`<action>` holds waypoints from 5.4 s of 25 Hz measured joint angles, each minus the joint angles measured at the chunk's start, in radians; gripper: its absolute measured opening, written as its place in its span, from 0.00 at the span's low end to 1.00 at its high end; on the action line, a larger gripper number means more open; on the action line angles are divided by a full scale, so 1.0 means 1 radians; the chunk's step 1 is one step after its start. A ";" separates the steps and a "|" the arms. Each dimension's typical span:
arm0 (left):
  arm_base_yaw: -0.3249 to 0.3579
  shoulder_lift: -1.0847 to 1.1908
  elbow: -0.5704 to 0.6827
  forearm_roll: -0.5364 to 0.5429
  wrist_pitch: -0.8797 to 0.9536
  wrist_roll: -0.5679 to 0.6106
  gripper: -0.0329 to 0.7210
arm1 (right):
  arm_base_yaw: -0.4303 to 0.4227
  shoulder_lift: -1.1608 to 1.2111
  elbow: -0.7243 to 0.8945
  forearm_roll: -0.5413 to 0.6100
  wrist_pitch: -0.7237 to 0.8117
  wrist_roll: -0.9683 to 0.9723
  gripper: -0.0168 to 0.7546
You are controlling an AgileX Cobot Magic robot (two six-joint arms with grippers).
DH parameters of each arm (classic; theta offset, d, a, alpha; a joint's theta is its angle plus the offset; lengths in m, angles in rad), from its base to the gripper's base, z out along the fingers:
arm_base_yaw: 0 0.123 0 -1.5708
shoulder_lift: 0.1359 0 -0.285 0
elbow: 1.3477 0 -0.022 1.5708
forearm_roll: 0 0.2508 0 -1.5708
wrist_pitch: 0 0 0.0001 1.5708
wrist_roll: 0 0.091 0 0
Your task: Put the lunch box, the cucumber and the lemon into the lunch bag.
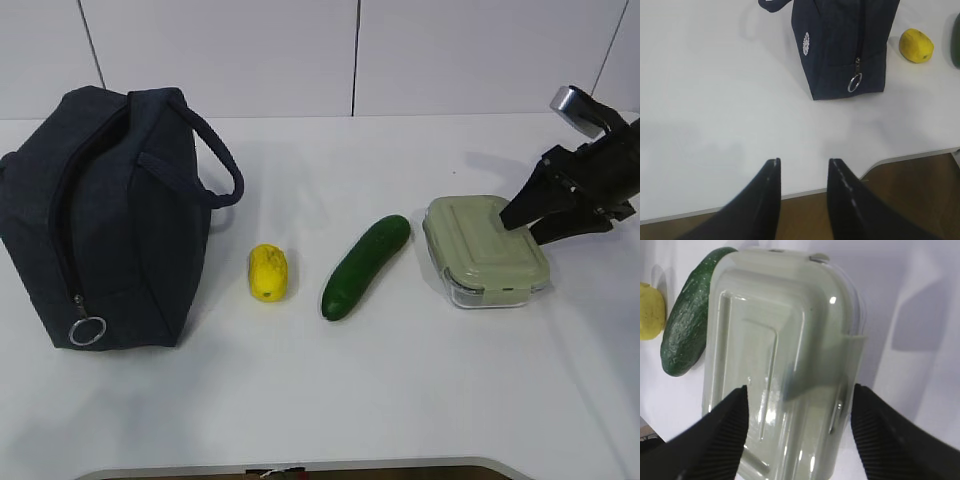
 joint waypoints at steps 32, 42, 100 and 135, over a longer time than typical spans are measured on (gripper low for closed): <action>0.000 0.000 0.000 0.000 0.000 0.000 0.36 | -0.002 0.023 0.000 0.032 -0.007 -0.050 0.63; 0.000 0.000 0.000 0.000 0.000 0.000 0.36 | -0.002 0.023 0.000 0.030 -0.007 -0.050 0.78; -0.001 0.000 0.000 0.000 0.000 0.000 0.36 | 0.002 0.076 -0.001 0.097 -0.005 -0.044 0.64; -0.001 0.000 0.000 0.000 0.000 0.000 0.36 | 0.002 0.076 -0.001 0.123 0.007 -0.021 0.50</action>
